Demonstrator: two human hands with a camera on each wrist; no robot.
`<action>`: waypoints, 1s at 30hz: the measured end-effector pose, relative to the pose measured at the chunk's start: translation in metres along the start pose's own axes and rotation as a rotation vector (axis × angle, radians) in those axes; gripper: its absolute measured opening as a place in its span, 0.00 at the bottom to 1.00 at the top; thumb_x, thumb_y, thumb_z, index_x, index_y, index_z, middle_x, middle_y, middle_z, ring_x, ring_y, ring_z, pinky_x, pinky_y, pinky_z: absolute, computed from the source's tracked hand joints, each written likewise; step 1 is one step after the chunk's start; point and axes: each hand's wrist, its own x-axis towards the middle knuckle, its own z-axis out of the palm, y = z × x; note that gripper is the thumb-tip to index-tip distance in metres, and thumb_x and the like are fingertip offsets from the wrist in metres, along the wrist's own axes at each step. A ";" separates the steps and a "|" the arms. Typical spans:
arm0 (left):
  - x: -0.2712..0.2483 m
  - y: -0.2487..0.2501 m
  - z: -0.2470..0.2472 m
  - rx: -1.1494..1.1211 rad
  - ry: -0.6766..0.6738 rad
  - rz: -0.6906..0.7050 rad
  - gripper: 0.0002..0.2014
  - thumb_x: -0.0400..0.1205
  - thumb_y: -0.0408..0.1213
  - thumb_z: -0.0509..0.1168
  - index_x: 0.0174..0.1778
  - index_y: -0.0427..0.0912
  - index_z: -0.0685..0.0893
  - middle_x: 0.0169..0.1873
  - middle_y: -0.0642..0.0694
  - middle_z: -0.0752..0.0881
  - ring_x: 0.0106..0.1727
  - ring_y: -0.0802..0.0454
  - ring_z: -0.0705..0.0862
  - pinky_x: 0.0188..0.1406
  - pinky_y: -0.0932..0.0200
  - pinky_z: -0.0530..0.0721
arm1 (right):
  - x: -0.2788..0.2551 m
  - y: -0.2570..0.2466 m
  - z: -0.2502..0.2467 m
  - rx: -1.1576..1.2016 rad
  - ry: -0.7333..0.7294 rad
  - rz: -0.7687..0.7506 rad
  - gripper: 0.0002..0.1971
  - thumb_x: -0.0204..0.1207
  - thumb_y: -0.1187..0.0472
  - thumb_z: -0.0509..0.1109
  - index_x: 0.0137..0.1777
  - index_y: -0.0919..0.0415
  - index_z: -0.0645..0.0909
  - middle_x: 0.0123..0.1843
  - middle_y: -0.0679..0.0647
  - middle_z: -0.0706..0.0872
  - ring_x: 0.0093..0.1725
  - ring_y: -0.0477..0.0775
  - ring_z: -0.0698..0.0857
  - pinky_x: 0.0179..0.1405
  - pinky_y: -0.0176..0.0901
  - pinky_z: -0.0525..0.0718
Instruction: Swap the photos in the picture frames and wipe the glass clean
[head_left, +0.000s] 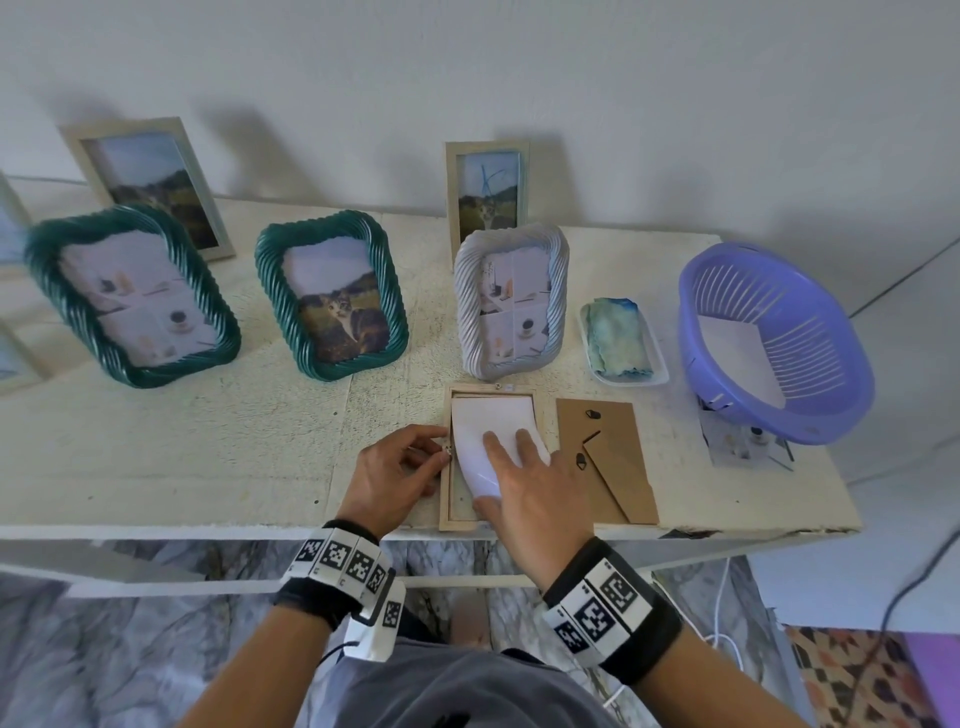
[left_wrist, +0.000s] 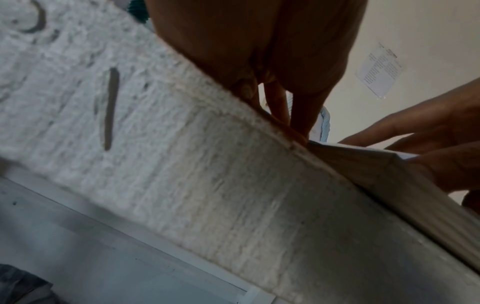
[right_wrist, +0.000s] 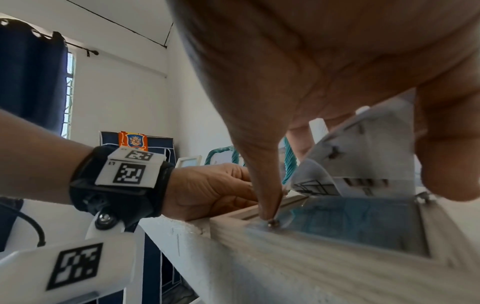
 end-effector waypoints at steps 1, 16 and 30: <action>0.000 0.000 0.000 -0.001 -0.001 0.004 0.12 0.79 0.31 0.74 0.57 0.46 0.89 0.40 0.48 0.88 0.38 0.54 0.87 0.32 0.53 0.91 | -0.001 0.000 -0.001 0.008 0.001 0.002 0.34 0.83 0.42 0.61 0.84 0.49 0.51 0.83 0.58 0.62 0.68 0.69 0.76 0.57 0.54 0.81; -0.002 0.026 -0.003 0.079 0.089 0.125 0.09 0.83 0.44 0.70 0.57 0.49 0.87 0.50 0.55 0.86 0.47 0.63 0.86 0.37 0.68 0.84 | -0.005 0.030 -0.026 1.137 0.152 0.041 0.25 0.75 0.42 0.73 0.72 0.38 0.75 0.70 0.34 0.80 0.68 0.39 0.80 0.61 0.37 0.81; -0.001 0.065 -0.008 -0.126 -0.028 -0.052 0.18 0.70 0.59 0.77 0.52 0.62 0.81 0.57 0.53 0.84 0.52 0.54 0.87 0.38 0.54 0.89 | -0.013 -0.001 -0.015 1.746 0.057 0.058 0.17 0.85 0.51 0.60 0.64 0.58 0.83 0.60 0.60 0.88 0.59 0.62 0.86 0.57 0.60 0.86</action>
